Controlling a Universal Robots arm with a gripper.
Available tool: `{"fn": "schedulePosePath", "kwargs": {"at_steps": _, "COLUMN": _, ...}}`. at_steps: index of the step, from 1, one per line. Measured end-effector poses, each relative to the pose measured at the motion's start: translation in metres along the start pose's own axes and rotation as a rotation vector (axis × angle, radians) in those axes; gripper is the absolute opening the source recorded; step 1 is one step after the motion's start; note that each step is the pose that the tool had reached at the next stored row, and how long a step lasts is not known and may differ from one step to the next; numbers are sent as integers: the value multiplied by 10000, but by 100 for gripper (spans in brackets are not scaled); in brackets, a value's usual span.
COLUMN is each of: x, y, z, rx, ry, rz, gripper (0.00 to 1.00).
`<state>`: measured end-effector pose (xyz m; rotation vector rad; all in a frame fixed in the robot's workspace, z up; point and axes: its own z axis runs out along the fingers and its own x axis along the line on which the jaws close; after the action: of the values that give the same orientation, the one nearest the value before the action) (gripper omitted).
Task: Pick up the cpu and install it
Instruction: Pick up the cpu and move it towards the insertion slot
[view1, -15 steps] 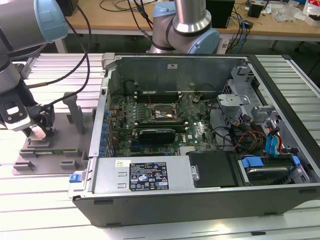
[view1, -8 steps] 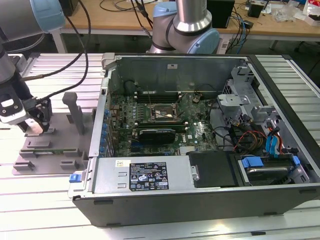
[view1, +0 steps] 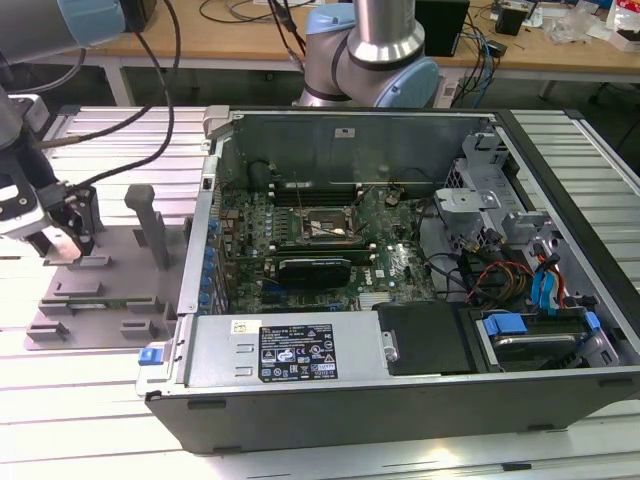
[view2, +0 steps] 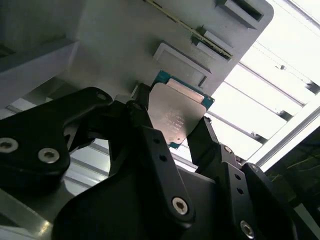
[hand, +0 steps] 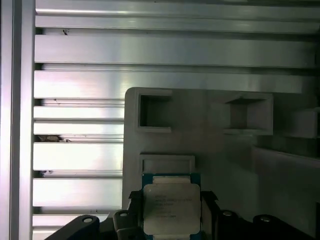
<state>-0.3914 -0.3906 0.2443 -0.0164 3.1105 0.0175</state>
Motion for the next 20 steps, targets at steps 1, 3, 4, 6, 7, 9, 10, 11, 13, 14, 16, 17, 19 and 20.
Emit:
{"fn": "schedulePosePath", "kwargs": {"at_steps": 1, "x": -2, "y": 1, "z": -59, "rx": 0, "ry": 0, "rz": 0, "gripper": 55}}
{"fn": "schedulePosePath", "kwargs": {"at_steps": 3, "x": -5, "y": 3, "z": -158, "rx": 1, "ry": 0, "rz": 0, "gripper": 55}}
{"fn": "schedulePosePath", "kwargs": {"at_steps": 4, "x": -6, "y": 4, "z": -201, "rx": 0, "ry": -1, "rz": -1, "gripper": 55}}
{"fn": "schedulePosePath", "kwargs": {"at_steps": 6, "x": -8, "y": 5, "z": -257, "rx": 1, "ry": 0, "rz": -1, "gripper": 55}}
{"fn": "schedulePosePath", "kwargs": {"at_steps": 7, "x": -9, "y": 5, "z": -271, "rx": 0, "ry": 0, "rz": -1, "gripper": 55}}
{"fn": "schedulePosePath", "kwargs": {"at_steps": 9, "x": -10, "y": 6, "z": -314, "rx": 0, "ry": 0, "rz": -1, "gripper": 55}}
{"fn": "schedulePosePath", "kwargs": {"at_steps": 10, "x": -11, "y": 7, "z": -342, "rx": 1, "ry": 0, "rz": -1, "gripper": 55}}
{"fn": "schedulePosePath", "kwargs": {"at_steps": 11, "x": -12, "y": 8, "z": -373, "rx": 1, "ry": 0, "rz": 0, "gripper": 55}}
{"fn": "schedulePosePath", "kwargs": {"at_steps": 13, "x": -13, "y": 10, "z": -419, "rx": 0, "ry": -1, "rz": -1, "gripper": 55}}
{"fn": "schedulePosePath", "kwargs": {"at_steps": 14, "x": -13, "y": 10, "z": -436, "rx": 0, "ry": 0, "rz": 0, "gripper": 55}}
{"fn": "schedulePosePath", "kwargs": {"at_steps": 16, "x": -15, "y": 11, "z": -482, "rx": 0, "ry": 0, "rz": 0, "gripper": 55}}
{"fn": "schedulePosePath", "kwargs": {"at_steps": 17, "x": -16, "y": 11, "z": -495, "rx": 0, "ry": 0, "rz": -1, "gripper": 55}}
{"fn": "schedulePosePath", "kwargs": {"at_steps": 19, "x": -17, "y": 12, "z": -537, "rx": 0, "ry": 0, "rz": -1, "gripper": 55}}
{"fn": "schedulePosePath", "kwargs": {"at_steps": 20, "x": -17, "y": 13, "z": -561, "rx": 0, "ry": 0, "rz": -1, "gripper": 55}}
